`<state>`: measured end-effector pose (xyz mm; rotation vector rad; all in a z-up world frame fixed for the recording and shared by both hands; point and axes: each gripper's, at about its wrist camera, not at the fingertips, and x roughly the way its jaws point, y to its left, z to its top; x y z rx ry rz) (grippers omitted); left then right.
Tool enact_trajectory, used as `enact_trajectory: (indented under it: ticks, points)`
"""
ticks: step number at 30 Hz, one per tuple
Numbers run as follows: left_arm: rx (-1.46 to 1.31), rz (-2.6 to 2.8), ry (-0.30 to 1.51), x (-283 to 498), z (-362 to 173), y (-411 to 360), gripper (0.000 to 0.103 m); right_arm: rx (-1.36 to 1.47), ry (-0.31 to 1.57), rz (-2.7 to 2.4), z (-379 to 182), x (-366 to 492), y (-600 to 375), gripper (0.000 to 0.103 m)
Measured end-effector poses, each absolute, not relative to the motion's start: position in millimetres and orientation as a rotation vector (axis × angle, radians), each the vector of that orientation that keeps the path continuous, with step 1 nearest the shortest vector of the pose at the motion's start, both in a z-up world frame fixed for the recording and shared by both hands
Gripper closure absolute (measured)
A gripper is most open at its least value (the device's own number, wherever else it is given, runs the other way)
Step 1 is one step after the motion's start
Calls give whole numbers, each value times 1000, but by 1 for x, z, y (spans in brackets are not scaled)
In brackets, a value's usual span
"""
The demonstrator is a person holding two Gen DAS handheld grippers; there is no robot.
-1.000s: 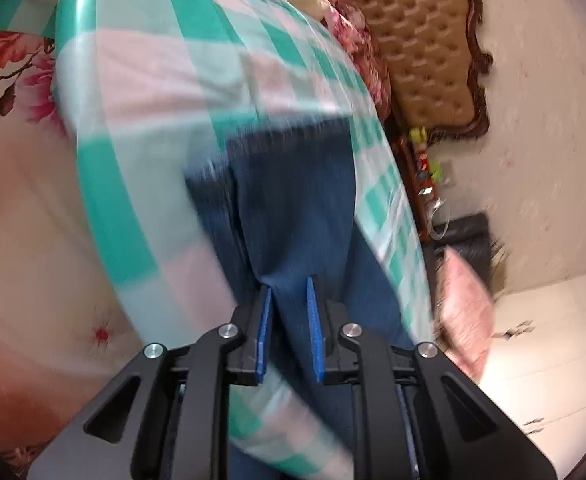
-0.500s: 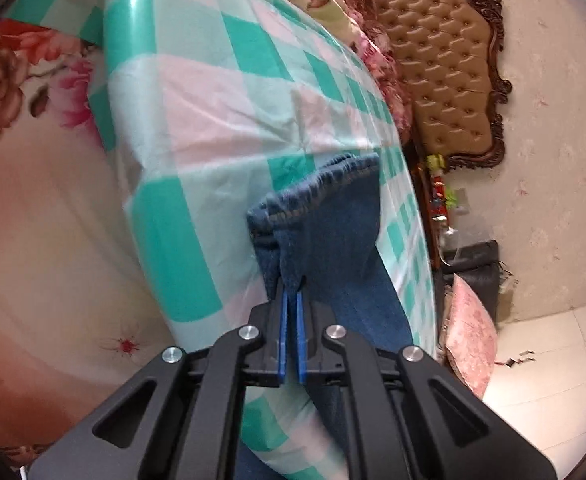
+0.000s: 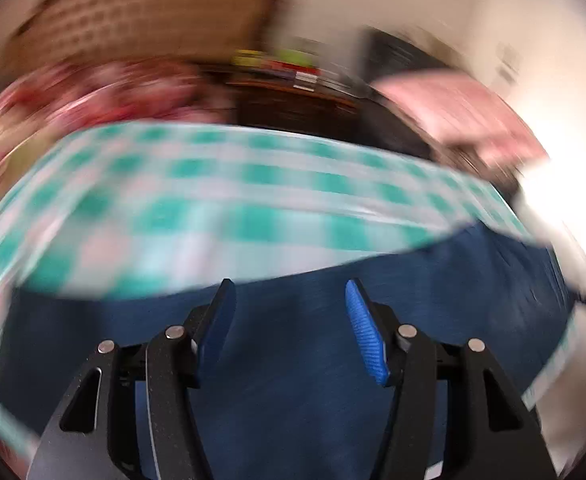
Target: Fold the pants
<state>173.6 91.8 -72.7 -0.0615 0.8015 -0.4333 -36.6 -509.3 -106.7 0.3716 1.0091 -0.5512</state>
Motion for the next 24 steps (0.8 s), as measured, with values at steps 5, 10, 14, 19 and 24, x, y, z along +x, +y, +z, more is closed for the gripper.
enact_trajectory:
  ticks: [5, 10, 14, 19, 24]
  points:
    - [81, -617, 905, 222, -90, 29, 50, 354, 976, -576, -78, -50, -515, 63]
    - [270, -716, 994, 251, -112, -4, 55, 277, 930, -603, -43, -57, -525, 61]
    - [355, -843, 1057, 265, -122, -28, 60, 195, 914, -424, -24, -14, -503, 54]
    - [397, -888, 1115, 281, -131, -37, 102, 91, 934, -90, -33, 78, -434, 49]
    - [378, -691, 1030, 279, -119, -24, 97, 16, 1002, 27, -75, 158, -397, 50]
